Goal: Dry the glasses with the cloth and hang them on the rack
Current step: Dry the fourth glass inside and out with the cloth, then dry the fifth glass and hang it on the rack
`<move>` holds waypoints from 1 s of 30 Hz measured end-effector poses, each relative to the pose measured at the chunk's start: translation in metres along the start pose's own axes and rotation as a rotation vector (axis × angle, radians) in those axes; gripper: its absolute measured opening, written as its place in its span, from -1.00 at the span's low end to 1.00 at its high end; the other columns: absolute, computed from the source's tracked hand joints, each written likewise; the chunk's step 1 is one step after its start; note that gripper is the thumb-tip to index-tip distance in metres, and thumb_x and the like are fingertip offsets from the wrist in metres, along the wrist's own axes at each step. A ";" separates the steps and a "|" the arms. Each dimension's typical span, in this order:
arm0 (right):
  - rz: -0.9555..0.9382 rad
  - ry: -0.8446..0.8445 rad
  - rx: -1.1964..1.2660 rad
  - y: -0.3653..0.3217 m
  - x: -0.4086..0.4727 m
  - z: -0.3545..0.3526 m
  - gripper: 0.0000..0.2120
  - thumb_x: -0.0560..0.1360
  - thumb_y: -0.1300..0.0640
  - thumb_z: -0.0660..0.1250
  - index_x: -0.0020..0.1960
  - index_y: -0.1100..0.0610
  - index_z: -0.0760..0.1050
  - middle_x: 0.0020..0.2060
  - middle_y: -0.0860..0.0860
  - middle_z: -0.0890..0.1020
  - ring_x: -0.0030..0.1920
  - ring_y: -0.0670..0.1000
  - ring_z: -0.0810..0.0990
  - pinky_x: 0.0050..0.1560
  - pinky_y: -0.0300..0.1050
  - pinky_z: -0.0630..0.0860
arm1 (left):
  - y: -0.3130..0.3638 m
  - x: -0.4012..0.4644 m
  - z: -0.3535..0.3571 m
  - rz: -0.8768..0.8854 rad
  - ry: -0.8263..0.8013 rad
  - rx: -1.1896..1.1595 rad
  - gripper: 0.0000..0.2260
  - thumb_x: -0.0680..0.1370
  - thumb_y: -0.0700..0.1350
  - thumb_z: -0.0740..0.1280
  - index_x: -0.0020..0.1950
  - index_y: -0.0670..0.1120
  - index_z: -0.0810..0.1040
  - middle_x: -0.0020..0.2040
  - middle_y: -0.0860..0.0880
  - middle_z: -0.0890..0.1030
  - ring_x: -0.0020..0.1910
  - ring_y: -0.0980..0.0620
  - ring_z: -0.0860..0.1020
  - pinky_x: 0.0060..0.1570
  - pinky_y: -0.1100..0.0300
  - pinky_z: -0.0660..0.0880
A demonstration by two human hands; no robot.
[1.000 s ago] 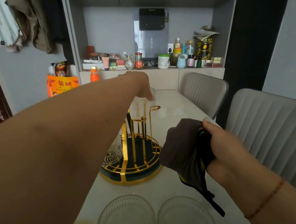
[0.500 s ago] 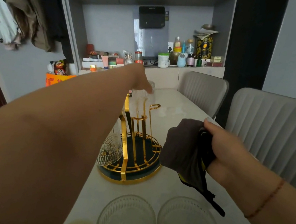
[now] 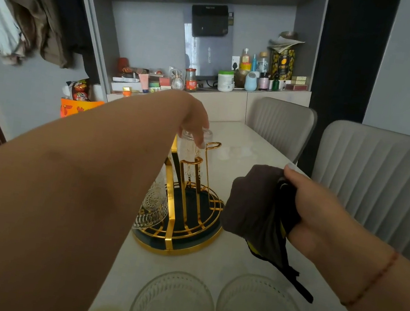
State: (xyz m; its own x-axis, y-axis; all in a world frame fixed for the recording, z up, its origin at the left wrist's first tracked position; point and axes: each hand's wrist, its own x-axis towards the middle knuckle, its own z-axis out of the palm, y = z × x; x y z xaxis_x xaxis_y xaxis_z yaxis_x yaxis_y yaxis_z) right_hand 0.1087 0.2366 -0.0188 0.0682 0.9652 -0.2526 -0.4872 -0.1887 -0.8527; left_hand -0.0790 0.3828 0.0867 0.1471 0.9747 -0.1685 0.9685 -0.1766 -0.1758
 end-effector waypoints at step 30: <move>-0.089 -0.015 0.067 -0.036 -0.093 0.000 -0.73 0.60 -0.03 0.21 -0.03 0.16 0.53 -0.10 0.09 0.64 -0.11 0.09 0.62 -0.27 -0.04 0.49 | 0.004 -0.127 -0.015 0.064 0.507 -0.211 -0.62 0.58 0.07 0.33 0.20 -0.21 0.61 0.20 -0.14 0.62 0.15 -0.10 0.55 0.15 0.07 0.42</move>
State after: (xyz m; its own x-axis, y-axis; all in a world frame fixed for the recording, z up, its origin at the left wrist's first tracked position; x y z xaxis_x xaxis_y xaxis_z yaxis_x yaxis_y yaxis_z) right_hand 0.1201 0.1541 0.0355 0.1008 0.9803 -0.1697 -0.5373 -0.0899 -0.8386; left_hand -0.0906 0.2599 0.1215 0.2346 0.9161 0.3250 0.9661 -0.2567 0.0263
